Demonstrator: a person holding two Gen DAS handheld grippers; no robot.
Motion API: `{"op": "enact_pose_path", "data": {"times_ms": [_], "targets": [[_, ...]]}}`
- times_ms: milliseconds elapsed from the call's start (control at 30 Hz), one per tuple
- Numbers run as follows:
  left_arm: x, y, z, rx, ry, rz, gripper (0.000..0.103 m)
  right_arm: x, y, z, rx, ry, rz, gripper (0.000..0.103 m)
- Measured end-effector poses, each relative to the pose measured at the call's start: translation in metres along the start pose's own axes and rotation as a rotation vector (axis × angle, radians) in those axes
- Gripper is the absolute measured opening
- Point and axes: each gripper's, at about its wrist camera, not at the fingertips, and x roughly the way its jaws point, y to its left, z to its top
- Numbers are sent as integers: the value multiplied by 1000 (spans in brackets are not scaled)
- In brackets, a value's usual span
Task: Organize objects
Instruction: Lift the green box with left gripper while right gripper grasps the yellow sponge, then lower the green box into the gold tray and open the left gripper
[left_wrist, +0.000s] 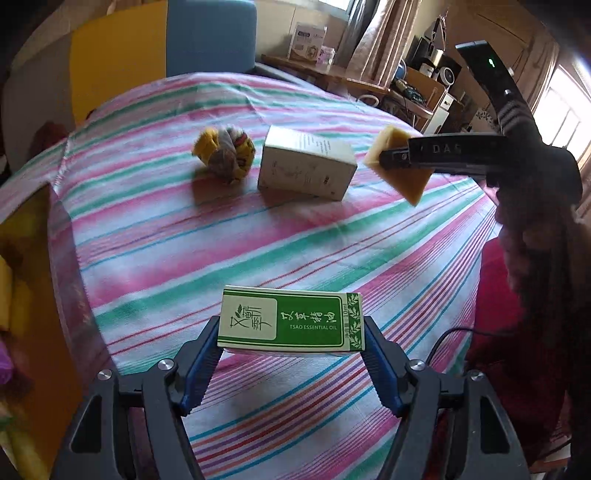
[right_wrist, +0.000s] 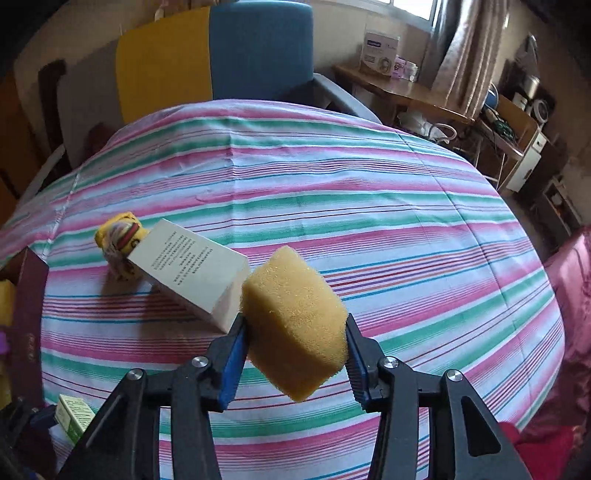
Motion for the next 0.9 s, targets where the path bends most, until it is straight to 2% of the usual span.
{"op": "enact_pose_path", "data": {"times_ms": [100, 200, 300, 533, 767, 900], "targets": [[-26, 1, 4, -3, -56, 28, 73, -12, 13, -6, -8, -51, 107, 49], [-53, 5, 4, -10, -117, 78, 73, -14, 32, -15, -55, -48, 216, 49], [-76, 14, 1, -29, -161, 124, 73, -7, 56, -24, -146, -13, 249, 49], [-109, 40, -14, -95, -203, 196, 73, 11, 79, -36, -263, 50, 219, 49], [-119, 72, -32, -168, -201, 229, 73, 25, 85, -43, -319, 104, 169, 49], [-123, 96, -48, -212, -190, 244, 73, 27, 86, -45, -336, 105, 152, 49]]}}
